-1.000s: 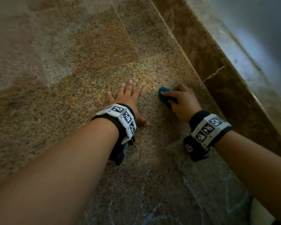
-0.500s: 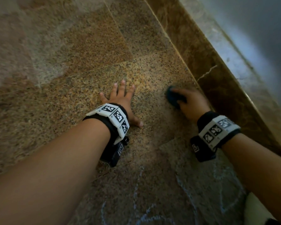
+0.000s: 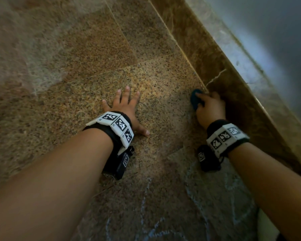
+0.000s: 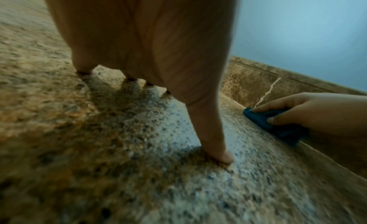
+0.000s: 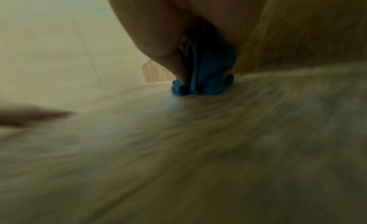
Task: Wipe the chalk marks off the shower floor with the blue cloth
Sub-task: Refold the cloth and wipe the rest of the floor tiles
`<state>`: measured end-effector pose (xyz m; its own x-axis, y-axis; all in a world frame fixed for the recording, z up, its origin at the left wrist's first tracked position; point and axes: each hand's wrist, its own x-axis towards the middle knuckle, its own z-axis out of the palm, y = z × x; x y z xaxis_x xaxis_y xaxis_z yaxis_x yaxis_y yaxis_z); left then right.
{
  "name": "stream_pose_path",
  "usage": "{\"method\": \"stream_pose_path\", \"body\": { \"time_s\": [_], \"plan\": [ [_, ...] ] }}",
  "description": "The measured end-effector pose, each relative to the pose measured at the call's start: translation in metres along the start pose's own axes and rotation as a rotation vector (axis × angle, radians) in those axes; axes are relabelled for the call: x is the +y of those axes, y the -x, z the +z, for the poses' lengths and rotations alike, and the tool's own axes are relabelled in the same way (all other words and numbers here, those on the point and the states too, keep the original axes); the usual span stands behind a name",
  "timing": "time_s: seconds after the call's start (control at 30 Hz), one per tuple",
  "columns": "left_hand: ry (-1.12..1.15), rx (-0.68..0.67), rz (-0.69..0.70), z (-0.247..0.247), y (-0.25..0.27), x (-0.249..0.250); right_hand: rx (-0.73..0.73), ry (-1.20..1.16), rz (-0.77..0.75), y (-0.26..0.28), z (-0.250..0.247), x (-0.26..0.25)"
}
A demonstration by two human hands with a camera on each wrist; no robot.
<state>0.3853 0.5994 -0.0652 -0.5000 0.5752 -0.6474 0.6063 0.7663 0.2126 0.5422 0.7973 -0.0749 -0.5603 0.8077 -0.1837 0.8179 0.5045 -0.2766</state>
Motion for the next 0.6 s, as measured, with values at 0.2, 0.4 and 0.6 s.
{"method": "stream_pose_path", "body": {
  "time_s": [0.2,0.4,0.6],
  "plan": [
    [0.007,-0.003,-0.006,0.002,0.000,0.000,-0.088,-0.026,-0.326,0.028,0.002,-0.003],
    [0.005,0.004,-0.006,0.001,0.001,0.001,-0.020,-0.038,-0.101,0.031,-0.007,-0.009],
    [0.006,0.015,-0.009,0.004,0.002,0.000,-0.120,-0.049,-0.186,0.048,-0.004,-0.008]
  ]
}}
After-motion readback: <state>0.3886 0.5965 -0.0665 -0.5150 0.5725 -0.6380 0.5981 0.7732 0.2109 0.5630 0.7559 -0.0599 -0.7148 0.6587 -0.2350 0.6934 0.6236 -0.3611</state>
